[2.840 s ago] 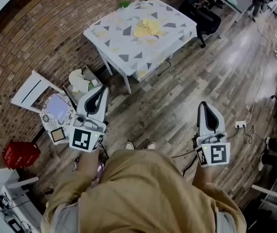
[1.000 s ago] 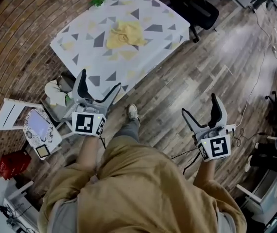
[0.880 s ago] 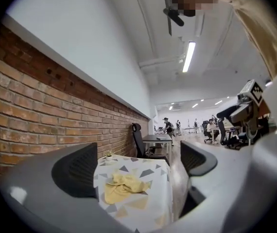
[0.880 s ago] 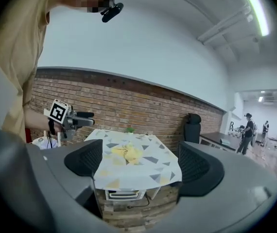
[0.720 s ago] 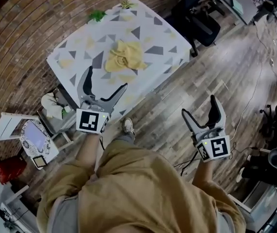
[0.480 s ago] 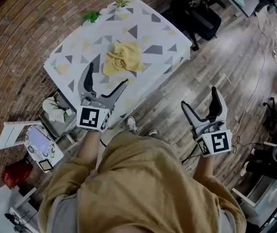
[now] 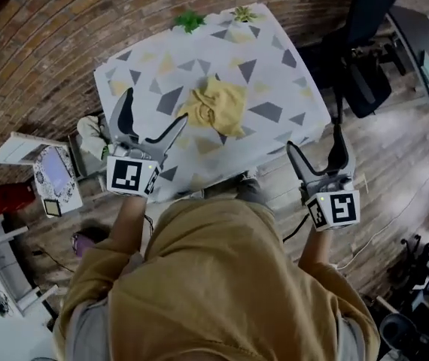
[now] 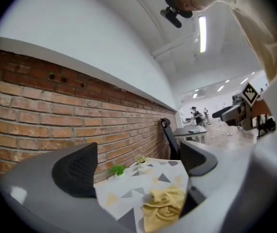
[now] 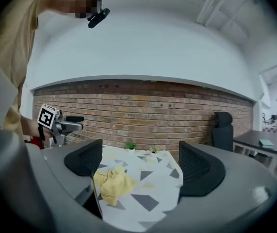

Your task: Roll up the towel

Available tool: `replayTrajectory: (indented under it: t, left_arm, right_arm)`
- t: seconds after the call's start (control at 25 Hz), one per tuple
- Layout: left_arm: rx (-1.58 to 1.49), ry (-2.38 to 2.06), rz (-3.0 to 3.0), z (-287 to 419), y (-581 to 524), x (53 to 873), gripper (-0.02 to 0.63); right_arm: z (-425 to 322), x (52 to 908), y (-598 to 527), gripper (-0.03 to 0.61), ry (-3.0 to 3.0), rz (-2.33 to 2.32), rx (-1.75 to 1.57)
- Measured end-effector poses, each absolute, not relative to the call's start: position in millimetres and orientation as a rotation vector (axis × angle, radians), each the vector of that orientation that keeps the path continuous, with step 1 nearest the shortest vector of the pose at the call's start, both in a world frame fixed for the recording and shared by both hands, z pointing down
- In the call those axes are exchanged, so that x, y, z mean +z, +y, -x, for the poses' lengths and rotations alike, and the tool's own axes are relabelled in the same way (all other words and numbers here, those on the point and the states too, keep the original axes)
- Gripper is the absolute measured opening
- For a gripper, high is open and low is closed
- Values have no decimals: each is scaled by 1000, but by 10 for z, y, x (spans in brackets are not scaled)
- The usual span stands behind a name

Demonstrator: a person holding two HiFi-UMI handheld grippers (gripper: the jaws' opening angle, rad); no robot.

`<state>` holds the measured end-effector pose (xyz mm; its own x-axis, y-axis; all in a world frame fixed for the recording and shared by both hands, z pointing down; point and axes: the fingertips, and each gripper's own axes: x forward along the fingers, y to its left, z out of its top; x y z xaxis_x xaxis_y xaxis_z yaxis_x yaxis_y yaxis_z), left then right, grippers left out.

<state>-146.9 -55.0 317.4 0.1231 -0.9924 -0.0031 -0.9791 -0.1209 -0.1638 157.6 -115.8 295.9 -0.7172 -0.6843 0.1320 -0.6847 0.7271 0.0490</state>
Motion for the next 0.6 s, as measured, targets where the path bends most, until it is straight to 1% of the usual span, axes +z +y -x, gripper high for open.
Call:
replayTrajectory:
  t: [0.08,0.16,0.28,0.44,0.6]
  left_arm:
    - [-158,2121,2177,1492,-652,3173,563]
    - [-180,2165,2120,1352,-798,3097,563]
    - [-218,2259,2017,1262,-905,2924,564]
    - [-219,2493,1780,1456,-650,2930,563]
    - [-289,2653,1597,1455,-275,3095,563]
  right_arm:
    - [-1349,2920,-1518,469,-2850,-927,-23]
    - [-1154,2894,-1788,469,-2901,-744,-34]
    - [-870,3035,-2032,479,-2923,-494,10]
    - [-420,3182,-2088,483,-2930,-150,-5]
    - [-111,3435,-2010,483,-2889,116,17]
